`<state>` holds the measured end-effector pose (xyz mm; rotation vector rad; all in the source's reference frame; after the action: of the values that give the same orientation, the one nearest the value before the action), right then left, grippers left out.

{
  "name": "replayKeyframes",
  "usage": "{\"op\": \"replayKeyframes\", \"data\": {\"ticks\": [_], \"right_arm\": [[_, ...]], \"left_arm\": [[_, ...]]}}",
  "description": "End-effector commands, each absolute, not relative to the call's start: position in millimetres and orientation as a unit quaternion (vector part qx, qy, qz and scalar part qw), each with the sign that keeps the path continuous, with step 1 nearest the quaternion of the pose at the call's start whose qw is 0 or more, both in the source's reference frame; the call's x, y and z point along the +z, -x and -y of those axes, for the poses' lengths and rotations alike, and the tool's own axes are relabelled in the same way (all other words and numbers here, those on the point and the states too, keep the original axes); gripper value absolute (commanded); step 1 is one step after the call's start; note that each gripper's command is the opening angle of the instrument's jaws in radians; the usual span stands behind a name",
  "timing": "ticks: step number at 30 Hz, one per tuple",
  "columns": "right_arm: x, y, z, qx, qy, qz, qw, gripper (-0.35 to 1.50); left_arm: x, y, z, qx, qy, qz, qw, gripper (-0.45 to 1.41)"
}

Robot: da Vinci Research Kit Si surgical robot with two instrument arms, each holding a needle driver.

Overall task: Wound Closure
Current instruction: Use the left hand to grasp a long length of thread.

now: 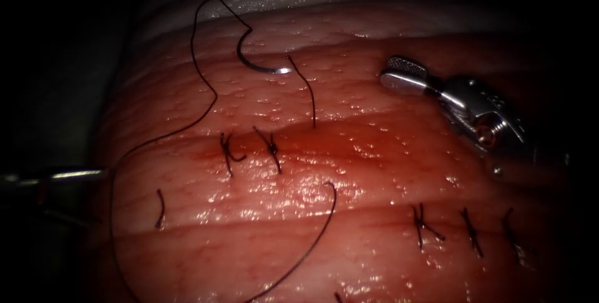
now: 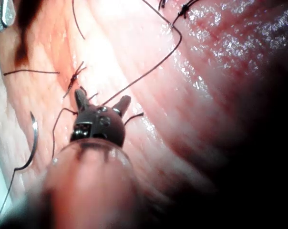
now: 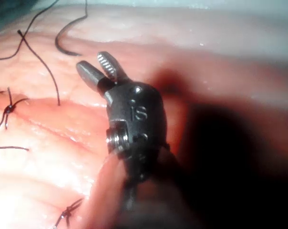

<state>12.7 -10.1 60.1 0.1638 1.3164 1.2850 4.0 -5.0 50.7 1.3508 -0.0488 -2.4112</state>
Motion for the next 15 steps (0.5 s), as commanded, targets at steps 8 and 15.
{"op": "replayKeyframes", "data": {"ticks": [8, 15], "right_arm": [[60.8, -13.3, 10.8, 0.559, -0.078, -0.567, 0.599, -0.03], [60.9, -13.4, 10.8, 0.559, -0.078, -0.567, 0.599, -0.03]], "left_arm": [[53.7, -3.0, 5.2, -0.865, -0.448, 0.009, 0.223, 0.66], [54.9, -2.3, 5.0, -0.867, -0.444, 0.007, 0.225, 0.44]]}}
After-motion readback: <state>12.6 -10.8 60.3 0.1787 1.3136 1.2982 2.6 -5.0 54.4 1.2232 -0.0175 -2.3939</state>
